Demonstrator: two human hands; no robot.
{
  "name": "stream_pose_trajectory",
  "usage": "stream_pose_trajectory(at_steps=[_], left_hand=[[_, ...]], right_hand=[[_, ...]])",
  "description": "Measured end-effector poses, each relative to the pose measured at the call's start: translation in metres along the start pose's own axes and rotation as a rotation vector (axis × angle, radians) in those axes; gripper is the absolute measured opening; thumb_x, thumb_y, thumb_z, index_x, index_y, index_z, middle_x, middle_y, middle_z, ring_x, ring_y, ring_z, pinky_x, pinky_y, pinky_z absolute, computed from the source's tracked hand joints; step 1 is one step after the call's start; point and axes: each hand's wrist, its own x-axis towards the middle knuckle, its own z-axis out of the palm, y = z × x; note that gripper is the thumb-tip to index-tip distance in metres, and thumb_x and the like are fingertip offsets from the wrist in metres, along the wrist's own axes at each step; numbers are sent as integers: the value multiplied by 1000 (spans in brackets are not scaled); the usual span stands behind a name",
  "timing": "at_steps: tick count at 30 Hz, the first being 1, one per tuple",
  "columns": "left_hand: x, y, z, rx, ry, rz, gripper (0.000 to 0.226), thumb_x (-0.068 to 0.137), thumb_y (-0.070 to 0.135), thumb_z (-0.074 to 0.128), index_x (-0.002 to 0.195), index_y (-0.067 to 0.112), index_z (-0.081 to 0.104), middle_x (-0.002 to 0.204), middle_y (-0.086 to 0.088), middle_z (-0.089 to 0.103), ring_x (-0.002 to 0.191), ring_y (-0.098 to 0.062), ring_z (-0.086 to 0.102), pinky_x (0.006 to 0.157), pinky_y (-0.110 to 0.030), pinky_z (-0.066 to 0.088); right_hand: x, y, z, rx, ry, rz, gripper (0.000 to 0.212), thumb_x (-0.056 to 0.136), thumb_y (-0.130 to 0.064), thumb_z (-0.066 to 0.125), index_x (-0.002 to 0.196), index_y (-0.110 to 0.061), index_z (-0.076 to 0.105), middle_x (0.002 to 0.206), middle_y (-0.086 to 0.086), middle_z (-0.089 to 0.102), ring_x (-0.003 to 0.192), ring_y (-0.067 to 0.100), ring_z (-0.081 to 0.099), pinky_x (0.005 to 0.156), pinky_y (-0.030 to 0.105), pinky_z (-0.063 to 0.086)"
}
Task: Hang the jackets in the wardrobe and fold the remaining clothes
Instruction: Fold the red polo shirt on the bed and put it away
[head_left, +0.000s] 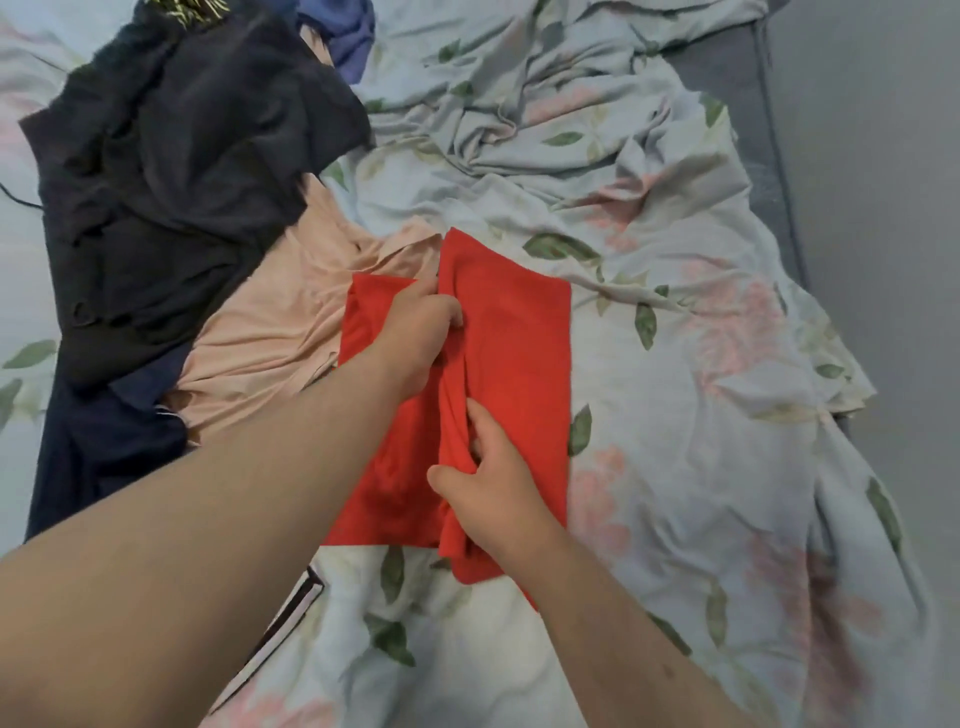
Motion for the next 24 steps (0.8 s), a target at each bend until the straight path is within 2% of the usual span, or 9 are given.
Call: stream_pose_trajectory(at_steps=[2,4,9,13,17,19,21,22,24], left_hand=[[2,-2,-26,1,25,17,28,54,5,47,72,20,61,57,7,53,50,-12,51,53,-24,39],[6,-5,-52,2,48,24,28,54,6,47,72,21,63,55,9,53,47,-8,51,48,-19,40],[14,-19,-105,24,147,17,25,65,-2,44,64,21,53,55,7,44,49,-10,41,47,-21,29],[11,-42,-124,138,123,25,21,75,-4,47,80,13,58,67,-2,53,59,-15,48,48,-22,35],[-2,-62,-127,143,163,31,12,81,1,55,87,1,65,78,-10,62,69,-15,56,63,-30,43],[-19,-76,-129,126,257,-18,14,80,11,59,90,5,65,79,-8,58,67,-15,53,64,-30,40],[-42,-93,-130,138,257,-85,16,82,20,63,96,10,63,85,-5,62,67,-15,55,60,-28,40],[-55,-101,-131,143,230,-131,20,84,23,64,101,12,63,92,-3,66,73,-14,60,62,-29,44],[-79,-116,-133,147,147,-232,33,80,32,68,109,17,62,102,0,69,88,-16,66,74,-34,52]], right_hand=[[5,-8,26,-38,-25,-3,87,74,-25,62,153,-31,28,141,0,55,122,17,58,105,42,47],[12,-12,49,-90,-41,-11,83,75,-24,61,152,-31,30,138,7,57,116,22,60,102,46,49],[26,-15,99,-220,-85,-45,79,82,-17,58,153,-29,26,127,1,59,111,17,60,97,37,50],[31,-5,120,-340,-65,-7,80,82,-19,59,153,-25,23,132,11,54,117,25,57,102,40,46],[22,4,111,-214,-28,0,69,86,-21,64,149,-25,34,108,3,61,95,22,64,91,45,53],[10,8,90,-102,111,-57,47,88,-18,61,135,-24,55,88,-11,64,78,14,65,80,42,57],[-3,14,58,-158,352,-134,26,86,-20,58,107,-34,65,79,-16,64,69,2,61,70,23,52],[-9,19,39,-221,459,-128,23,84,-22,57,102,-35,64,85,-16,64,74,0,60,70,17,47],[-20,32,9,-350,576,10,31,85,-26,61,117,-27,62,108,-7,62,94,5,59,82,22,44]])
